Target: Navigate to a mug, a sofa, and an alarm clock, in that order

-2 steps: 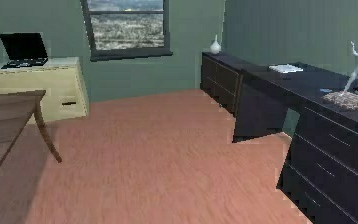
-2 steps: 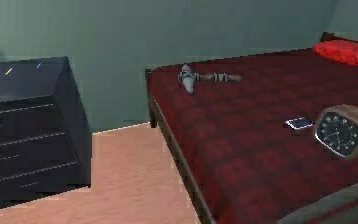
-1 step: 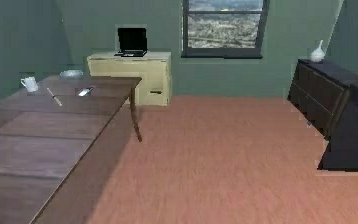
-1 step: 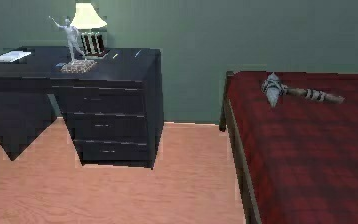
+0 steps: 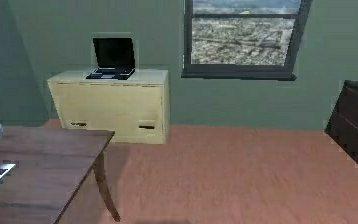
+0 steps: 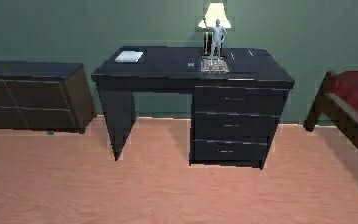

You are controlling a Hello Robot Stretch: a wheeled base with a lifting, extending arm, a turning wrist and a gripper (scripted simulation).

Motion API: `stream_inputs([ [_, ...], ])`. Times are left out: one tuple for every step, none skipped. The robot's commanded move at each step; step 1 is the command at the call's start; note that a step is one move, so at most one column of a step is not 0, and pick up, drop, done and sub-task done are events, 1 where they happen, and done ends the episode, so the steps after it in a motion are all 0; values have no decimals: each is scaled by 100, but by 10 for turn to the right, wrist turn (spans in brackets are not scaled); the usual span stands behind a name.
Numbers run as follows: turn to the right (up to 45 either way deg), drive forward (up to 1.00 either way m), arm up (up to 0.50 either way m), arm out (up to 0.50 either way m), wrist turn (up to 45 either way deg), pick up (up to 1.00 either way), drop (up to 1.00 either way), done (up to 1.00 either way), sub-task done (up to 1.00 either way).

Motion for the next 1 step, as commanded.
stream_inputs([
  [0, 55, 0, 0, 0, 0, 0, 0, 0],
])
